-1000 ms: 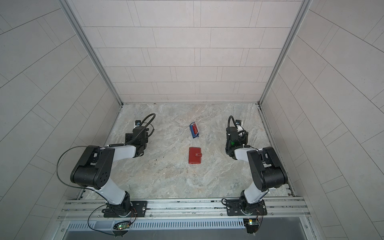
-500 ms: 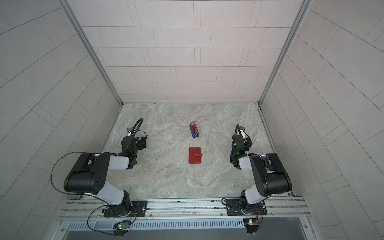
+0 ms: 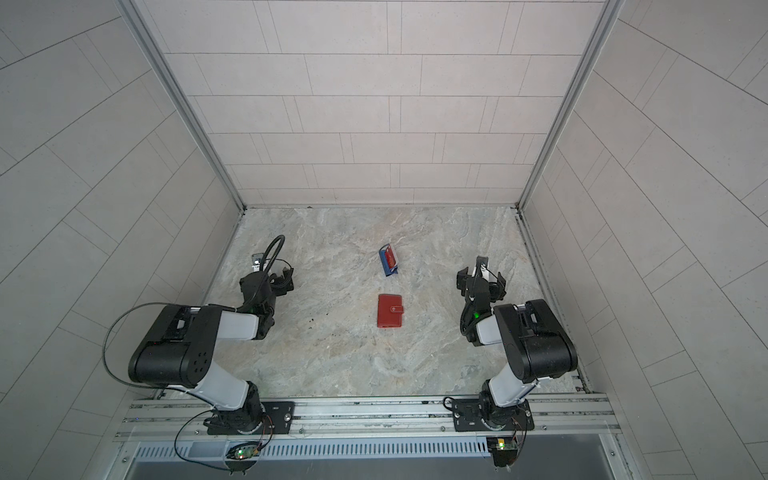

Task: Put the credit cards into the card holder

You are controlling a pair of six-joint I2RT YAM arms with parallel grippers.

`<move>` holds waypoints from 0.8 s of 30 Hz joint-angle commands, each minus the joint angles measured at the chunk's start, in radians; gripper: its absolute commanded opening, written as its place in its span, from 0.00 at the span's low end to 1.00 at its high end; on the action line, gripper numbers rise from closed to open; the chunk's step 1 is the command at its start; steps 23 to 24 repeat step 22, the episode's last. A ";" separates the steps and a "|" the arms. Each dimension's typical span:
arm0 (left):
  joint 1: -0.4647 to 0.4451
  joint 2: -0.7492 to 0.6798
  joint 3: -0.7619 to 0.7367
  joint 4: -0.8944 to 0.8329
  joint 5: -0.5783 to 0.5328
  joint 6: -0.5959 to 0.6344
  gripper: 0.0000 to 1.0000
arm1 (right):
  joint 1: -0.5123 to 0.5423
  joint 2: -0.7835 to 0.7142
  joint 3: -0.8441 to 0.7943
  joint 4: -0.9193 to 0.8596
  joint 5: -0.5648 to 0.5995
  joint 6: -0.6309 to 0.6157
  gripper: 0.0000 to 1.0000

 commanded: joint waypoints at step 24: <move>-0.006 0.004 0.000 0.037 -0.007 0.003 1.00 | -0.004 -0.007 0.007 -0.030 0.006 -0.016 1.00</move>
